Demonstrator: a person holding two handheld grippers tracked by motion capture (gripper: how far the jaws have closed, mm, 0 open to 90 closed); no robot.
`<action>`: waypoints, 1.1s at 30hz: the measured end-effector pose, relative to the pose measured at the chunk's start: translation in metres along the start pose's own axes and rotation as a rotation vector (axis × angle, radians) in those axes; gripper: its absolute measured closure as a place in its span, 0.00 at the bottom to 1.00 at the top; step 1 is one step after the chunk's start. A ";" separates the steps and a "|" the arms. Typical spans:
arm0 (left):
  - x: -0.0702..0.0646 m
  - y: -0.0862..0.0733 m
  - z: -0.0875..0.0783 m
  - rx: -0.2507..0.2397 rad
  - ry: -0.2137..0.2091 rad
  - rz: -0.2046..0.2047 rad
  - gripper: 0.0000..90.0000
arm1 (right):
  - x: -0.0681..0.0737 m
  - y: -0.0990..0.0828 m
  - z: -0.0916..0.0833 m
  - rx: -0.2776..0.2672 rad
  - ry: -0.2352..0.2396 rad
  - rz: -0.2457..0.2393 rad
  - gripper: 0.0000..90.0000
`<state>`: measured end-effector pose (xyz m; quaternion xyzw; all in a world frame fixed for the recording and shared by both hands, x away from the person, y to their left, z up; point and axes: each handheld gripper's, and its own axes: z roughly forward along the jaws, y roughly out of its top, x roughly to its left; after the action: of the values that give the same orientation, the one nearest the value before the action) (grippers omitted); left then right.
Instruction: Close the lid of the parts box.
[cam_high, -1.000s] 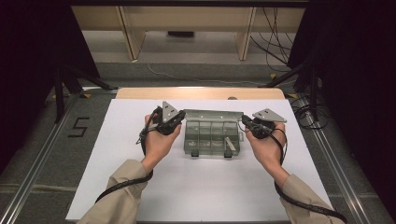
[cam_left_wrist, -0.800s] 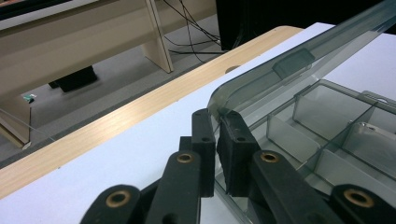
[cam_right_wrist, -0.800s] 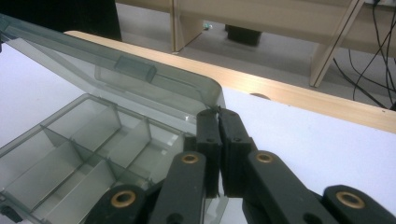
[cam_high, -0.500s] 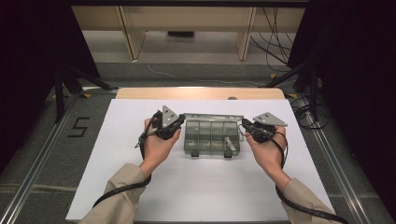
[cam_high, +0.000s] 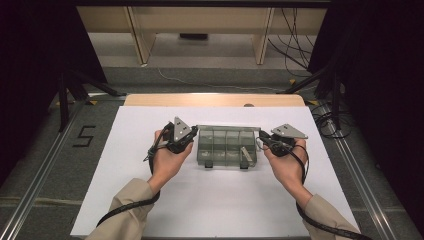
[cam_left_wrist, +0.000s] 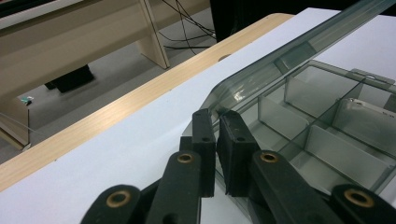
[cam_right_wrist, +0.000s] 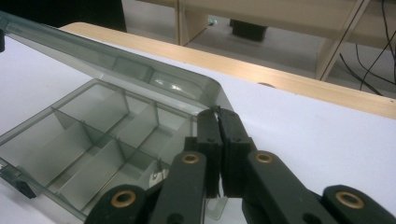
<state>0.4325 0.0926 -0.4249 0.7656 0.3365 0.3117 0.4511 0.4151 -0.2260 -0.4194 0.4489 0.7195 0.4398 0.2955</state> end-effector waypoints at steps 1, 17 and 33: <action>0.000 0.000 0.000 0.001 -0.001 0.004 0.94 | 0.000 -0.001 0.000 -0.004 -0.003 -0.004 0.99; -0.005 -0.011 -0.005 0.031 -0.028 0.029 0.93 | 0.000 -0.012 -0.005 0.036 0.032 0.018 0.98; -0.007 -0.025 -0.011 0.092 -0.090 0.060 0.81 | 0.000 -0.023 -0.014 0.088 0.068 0.034 0.95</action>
<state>0.4141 0.1011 -0.4446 0.8084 0.3068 0.2743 0.4208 0.3951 -0.2362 -0.4338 0.4583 0.7400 0.4278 0.2435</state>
